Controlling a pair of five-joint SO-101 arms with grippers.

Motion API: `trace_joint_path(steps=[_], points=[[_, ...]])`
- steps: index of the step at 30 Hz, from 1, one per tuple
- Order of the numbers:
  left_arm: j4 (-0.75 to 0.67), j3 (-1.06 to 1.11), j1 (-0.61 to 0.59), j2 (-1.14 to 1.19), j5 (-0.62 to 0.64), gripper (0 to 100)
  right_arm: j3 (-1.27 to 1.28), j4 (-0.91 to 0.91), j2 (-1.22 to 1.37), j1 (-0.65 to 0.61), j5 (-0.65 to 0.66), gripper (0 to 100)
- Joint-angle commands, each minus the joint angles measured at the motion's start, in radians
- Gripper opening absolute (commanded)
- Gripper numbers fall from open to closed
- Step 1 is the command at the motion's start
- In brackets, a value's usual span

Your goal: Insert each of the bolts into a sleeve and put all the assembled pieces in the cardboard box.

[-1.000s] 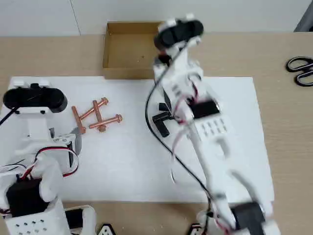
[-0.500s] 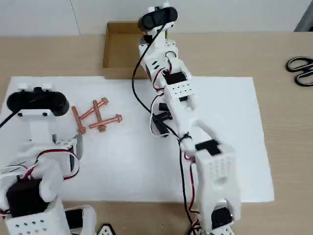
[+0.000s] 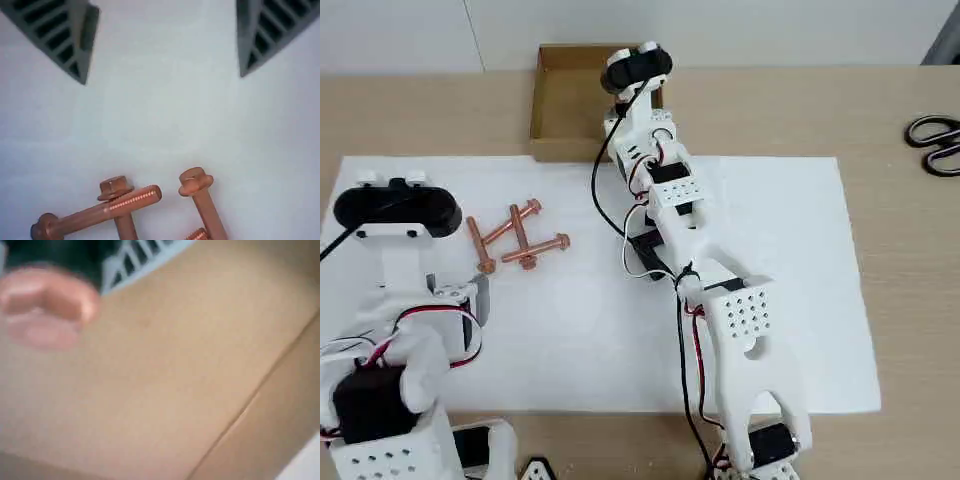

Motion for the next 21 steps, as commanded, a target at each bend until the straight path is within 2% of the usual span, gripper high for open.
trace_joint_path(steps=[1,7,12,21], points=[[0.000,-0.038,-0.008,-0.003,-0.006,19,-0.069,-0.025,-0.028,0.025,0.009,21.5],[0.000,-0.038,-0.005,-0.003,-0.006,19,-0.069,-0.027,-0.038,0.039,0.017,23.1],[0.000,-0.039,-0.005,-0.003,-0.006,19,-0.069,-0.010,-0.104,0.053,0.114,23.1],[0.000,-0.041,-0.008,-0.003,-0.005,19,-0.069,0.352,-0.392,0.082,0.110,23.1]])
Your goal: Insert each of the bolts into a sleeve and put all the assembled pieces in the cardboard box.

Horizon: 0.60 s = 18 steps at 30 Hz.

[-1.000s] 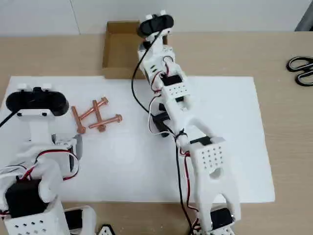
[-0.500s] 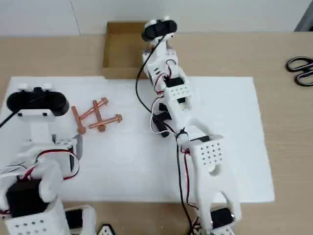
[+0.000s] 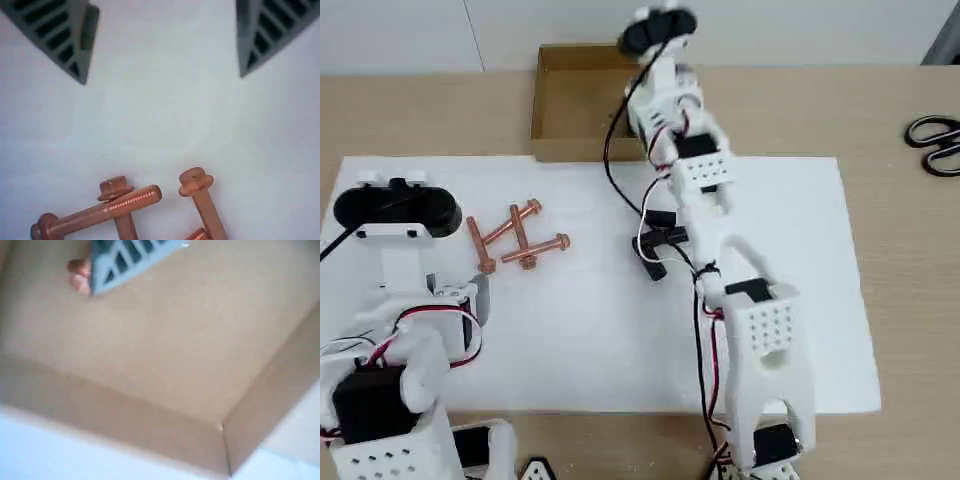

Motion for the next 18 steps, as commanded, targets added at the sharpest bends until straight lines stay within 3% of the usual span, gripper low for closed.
trace_joint_path(steps=[1,18], points=[[0.002,-0.041,-0.008,-0.003,-0.003,19,-0.051,0.170,-0.193,0.016,0.008,23.1],[0.014,-0.039,-0.005,-0.003,-0.002,19,-0.044,1.210,-0.756,0.015,0.011,23.1]])
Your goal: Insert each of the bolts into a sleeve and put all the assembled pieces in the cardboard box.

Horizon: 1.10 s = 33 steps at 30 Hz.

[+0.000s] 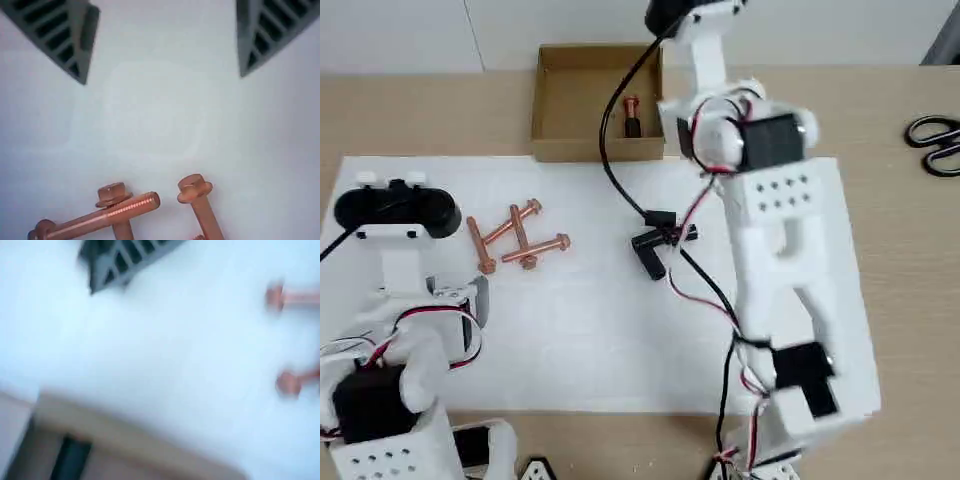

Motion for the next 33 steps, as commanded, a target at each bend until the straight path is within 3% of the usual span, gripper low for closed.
trace_joint_path(steps=[1,6,14,33], points=[[0.002,-0.039,0.002,-0.003,-0.002,19,-0.041,0.163,-0.124,0.008,0.011,23.1],[0.003,-0.039,0.002,-0.003,0.000,19,-0.017,0.162,-0.067,0.007,0.011,23.1],[0.005,-0.038,-0.002,-0.003,0.000,19,0.175,0.163,0.130,-0.105,0.038,23.1],[0.005,-0.036,-0.002,-0.003,0.000,19,0.181,0.163,0.354,-0.240,0.064,23.0]])
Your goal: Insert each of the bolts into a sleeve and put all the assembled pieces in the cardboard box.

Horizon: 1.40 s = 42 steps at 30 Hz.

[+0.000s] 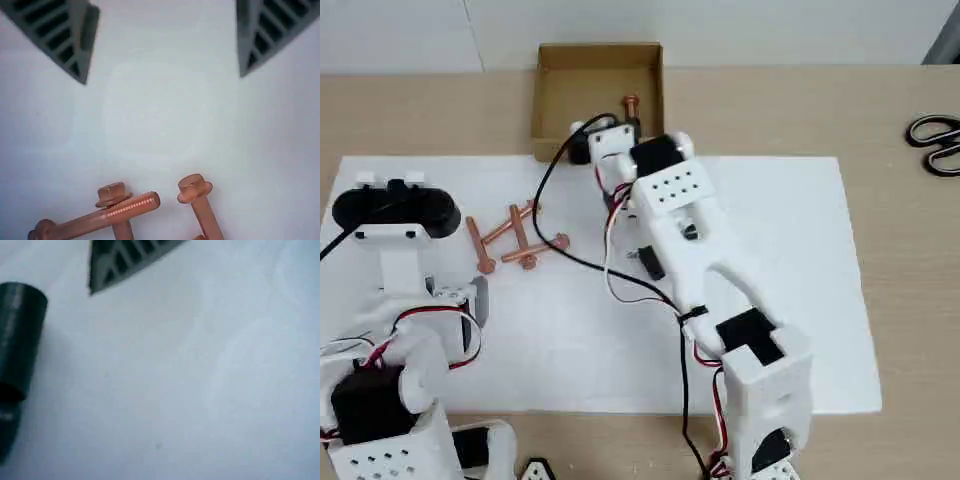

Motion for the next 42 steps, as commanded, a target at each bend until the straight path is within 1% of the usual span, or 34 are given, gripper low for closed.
trace_joint_path(steps=[1,9,27,42], points=[[0.005,-0.036,-0.002,-0.003,0.000,19,-0.003,0.004,0.018,-0.013,0.034,23.0],[0.005,-0.036,-0.002,-0.003,0.000,19,-0.003,0.004,0.105,-0.013,0.032,23.0],[0.005,-0.036,-0.003,-0.003,0.000,19,-0.006,-0.076,0.193,-0.013,0.032,23.0],[0.005,-0.036,-0.003,-0.003,-0.002,19,-0.006,-0.105,0.269,-0.008,0.032,22.9]])
